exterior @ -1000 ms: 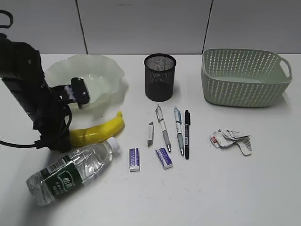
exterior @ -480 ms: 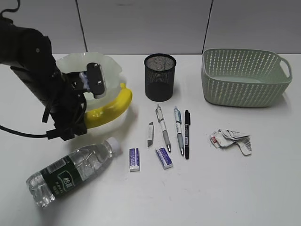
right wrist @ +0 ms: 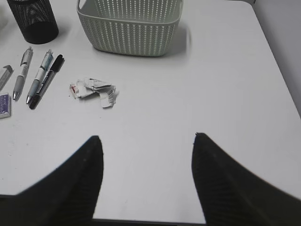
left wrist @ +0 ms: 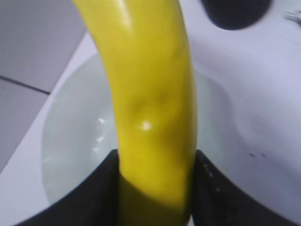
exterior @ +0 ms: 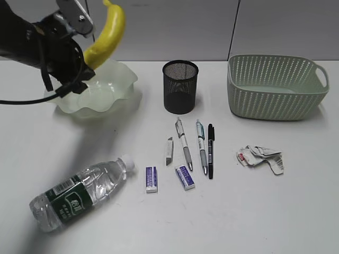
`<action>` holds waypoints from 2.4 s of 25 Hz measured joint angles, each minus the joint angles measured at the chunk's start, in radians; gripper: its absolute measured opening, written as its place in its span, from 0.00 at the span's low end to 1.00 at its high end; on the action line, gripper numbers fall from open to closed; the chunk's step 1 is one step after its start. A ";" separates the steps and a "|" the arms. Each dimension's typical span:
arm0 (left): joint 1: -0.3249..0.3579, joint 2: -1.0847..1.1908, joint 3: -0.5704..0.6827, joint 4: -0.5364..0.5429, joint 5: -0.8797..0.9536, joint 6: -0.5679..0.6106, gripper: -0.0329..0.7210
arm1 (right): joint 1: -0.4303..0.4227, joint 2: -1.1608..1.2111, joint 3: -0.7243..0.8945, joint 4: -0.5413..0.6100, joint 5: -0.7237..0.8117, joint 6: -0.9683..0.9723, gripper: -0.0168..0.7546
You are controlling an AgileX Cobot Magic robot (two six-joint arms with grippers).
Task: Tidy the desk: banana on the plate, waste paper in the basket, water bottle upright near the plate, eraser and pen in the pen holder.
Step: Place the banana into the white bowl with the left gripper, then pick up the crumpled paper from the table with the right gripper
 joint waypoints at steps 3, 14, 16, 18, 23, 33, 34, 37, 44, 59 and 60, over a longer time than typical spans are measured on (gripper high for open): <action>0.052 0.045 0.000 -0.080 -0.132 -0.010 0.46 | 0.000 0.000 0.000 0.000 0.000 0.000 0.64; 0.075 0.243 -0.068 -0.260 -0.219 -0.012 0.46 | 0.000 0.000 0.000 0.000 0.000 0.000 0.64; 0.075 0.243 -0.088 -0.265 -0.217 -0.012 0.48 | 0.000 0.000 0.000 0.000 0.000 0.000 0.64; 0.075 0.242 -0.101 -0.267 -0.216 -0.012 0.54 | 0.000 0.000 0.000 0.000 0.000 0.000 0.64; 0.075 0.235 -0.123 -0.268 -0.132 -0.012 0.62 | 0.000 0.000 0.000 0.000 0.000 0.000 0.64; 0.089 0.015 -0.130 -0.270 0.004 -0.046 0.62 | 0.000 0.000 0.000 0.000 0.000 0.000 0.64; 0.098 -0.017 -0.130 -0.270 0.049 -0.078 0.62 | 0.000 0.000 0.000 0.000 0.000 0.000 0.64; 0.138 -0.124 -0.130 -0.270 0.217 -0.210 0.62 | 0.000 0.000 0.000 0.000 0.000 0.000 0.64; 0.276 -0.386 -0.128 -0.225 0.611 -0.383 0.58 | 0.000 0.000 0.000 0.000 0.000 0.000 0.64; 0.303 -1.223 0.375 -0.078 0.651 -0.555 0.52 | 0.000 0.000 0.000 0.001 0.000 0.000 0.64; 0.298 -1.277 0.418 -0.078 0.657 -0.555 0.53 | 0.000 0.000 0.000 0.001 0.000 0.000 0.64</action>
